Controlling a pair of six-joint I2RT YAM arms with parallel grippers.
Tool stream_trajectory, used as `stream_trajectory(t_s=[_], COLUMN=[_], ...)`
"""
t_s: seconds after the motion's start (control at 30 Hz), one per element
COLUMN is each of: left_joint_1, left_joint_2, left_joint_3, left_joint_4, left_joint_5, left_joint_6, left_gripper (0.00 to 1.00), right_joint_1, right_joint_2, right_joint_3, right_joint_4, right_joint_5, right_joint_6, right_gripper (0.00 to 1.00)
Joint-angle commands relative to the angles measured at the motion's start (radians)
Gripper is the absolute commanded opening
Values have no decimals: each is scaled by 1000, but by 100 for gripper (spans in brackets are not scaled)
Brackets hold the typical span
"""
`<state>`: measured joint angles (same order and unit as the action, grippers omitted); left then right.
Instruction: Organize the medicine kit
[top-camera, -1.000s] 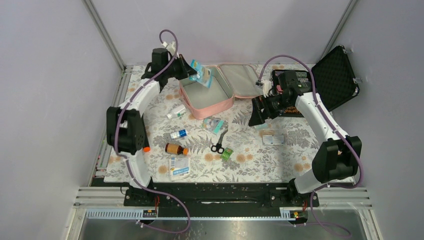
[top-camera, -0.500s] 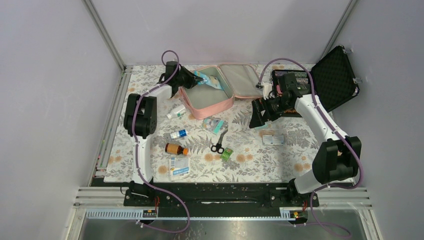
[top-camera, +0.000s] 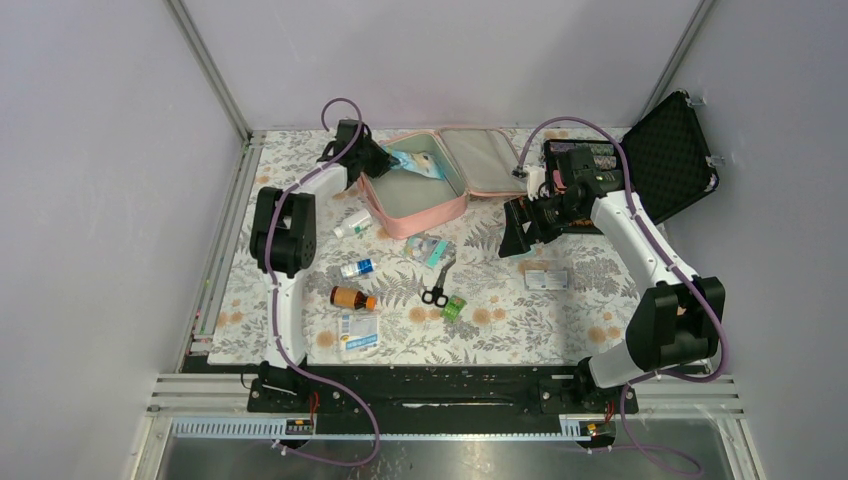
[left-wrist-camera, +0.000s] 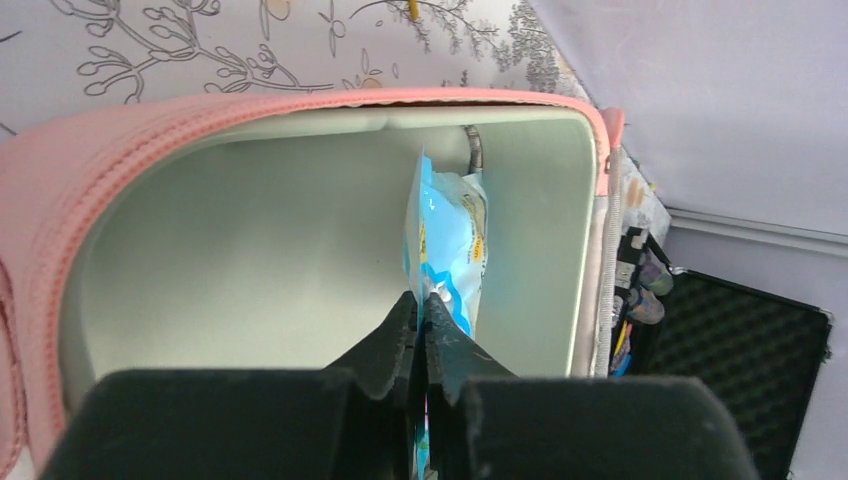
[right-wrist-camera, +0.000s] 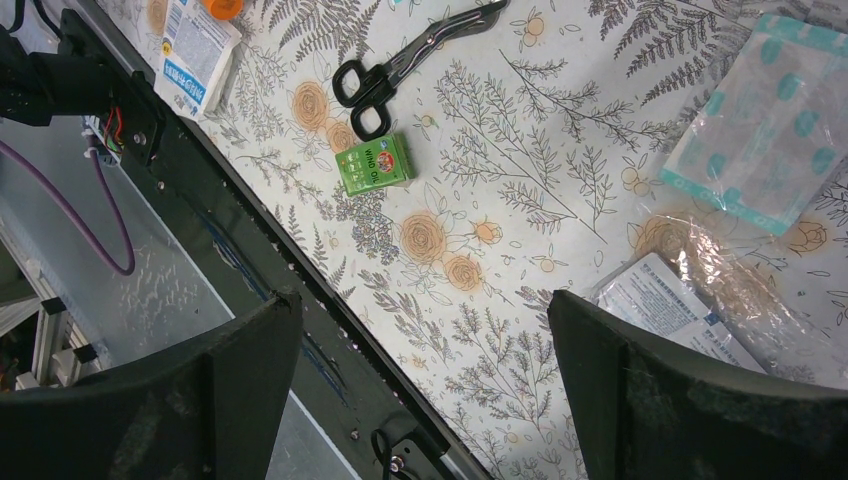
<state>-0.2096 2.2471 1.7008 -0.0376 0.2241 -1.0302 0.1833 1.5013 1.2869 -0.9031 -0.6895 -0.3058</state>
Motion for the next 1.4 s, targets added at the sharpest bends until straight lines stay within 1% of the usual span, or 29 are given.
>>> stream_trajectory(t_s=[0.0,0.07,0.13,0.3,0.4,0.5,0.57,0.67,0.73,0.83,0.9,0.93,1.0,1.03,1.1,1.17,1.2,1.27,1.3,1.37], left_joint_1=[-21,-26,-26,-26,-28,-29,-30,-33,-31,-34,-34,-34,-34,-34,-28,-9,-4,1,2,12], left_joint_2=[-43,-44,-49,-68,-82,-122,-154,-184,-194,-227,-282,-314,-389,-433,-499,-537,-555,-592,-613,-654], left_joint_3=[78,89,93,107,132,138,134,153,173,173,127,94,-1,-62,-152,-148,-118,-65,-51,-69], left_joint_4=[-93,-124,-132,-143,-183,-222,-217,-209,-206,-163,-110,-91,-61,-31,-7,-62,-109,-237,-304,-343], left_joint_5=[-107,-132,-143,-173,-199,-244,-273,-293,-293,-276,-233,-184,-104,-65,11,127,175,206,185,185], left_joint_6=[76,98,117,173,212,252,298,379,432,544,630,663,730,760,816,907,981,1125,1154,1076], left_gripper=[13,32,44,56,68,76,78,83,84,84,84,84,84,88,91,92,92,93,94,97], right_joint_1=[6,6,6,6,5,5,6,5,6,5,5,5,5,5,6,7,6,5,5,7], right_joint_2=[-16,-12,-9,-3,-2,-5,-3,1,-5,-23,-43,-53,-68,-70,-68,-52,-38,-4,12,37], right_joint_3=[9,11,12,14,14,17,21,29,21,17,13,13,20,30,51,75,92,115,116,75], right_joint_4=[9,8,8,8,8,8,8,23,55,78,100,114,138,143,165,187,194,224,247,336], right_joint_5=[8,8,17,38,40,57,118,273,366,410,427,436,432,418,399,376,358,309,267,186], right_joint_6=[14,14,15,17,19,19,20,14,26,17,21,23,19,14,21,45,70,150,222,371], right_gripper=[100,100,100,100,100,100,99,100,100,100,100,99,99,99,98,98,97,95,92,88])
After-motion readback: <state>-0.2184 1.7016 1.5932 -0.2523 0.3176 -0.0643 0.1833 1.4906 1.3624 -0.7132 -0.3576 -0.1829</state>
